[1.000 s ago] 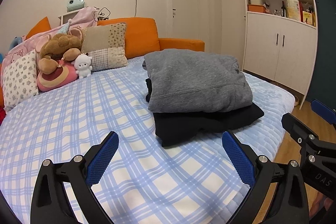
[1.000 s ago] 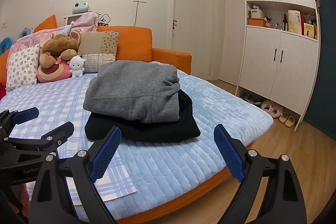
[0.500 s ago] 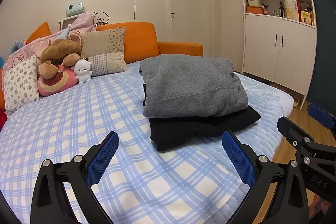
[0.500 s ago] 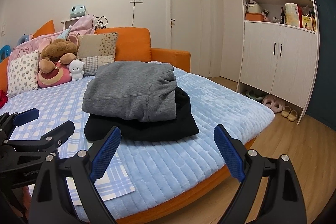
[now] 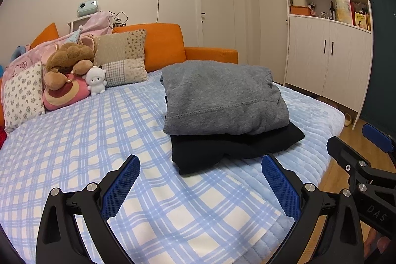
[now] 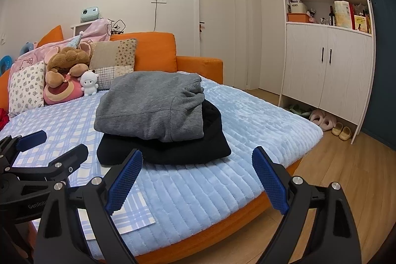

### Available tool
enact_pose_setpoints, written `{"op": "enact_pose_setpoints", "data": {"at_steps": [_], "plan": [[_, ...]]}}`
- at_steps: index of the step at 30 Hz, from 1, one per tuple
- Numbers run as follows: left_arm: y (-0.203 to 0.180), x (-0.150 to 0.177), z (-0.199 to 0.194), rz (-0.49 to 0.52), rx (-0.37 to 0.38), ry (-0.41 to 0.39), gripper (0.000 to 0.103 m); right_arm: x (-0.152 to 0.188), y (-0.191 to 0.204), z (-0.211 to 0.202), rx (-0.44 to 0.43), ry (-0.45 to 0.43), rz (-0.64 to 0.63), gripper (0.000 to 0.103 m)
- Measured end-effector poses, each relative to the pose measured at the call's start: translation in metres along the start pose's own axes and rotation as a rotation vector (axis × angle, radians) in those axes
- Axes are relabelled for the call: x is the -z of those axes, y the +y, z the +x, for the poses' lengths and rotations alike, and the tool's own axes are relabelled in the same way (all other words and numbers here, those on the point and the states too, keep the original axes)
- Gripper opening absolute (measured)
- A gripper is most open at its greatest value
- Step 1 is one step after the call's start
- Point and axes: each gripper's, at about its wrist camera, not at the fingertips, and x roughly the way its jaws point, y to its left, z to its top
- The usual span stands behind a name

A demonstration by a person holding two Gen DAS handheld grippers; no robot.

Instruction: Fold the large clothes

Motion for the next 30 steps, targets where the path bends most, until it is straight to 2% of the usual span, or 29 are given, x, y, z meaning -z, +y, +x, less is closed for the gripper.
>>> {"op": "enact_pose_setpoints", "data": {"at_steps": [30], "plan": [[0.002,0.005,0.004,0.001,-0.032,0.014,0.100,-0.002,0.003,0.009,-0.004,0.021,-0.007,0.089]]}}
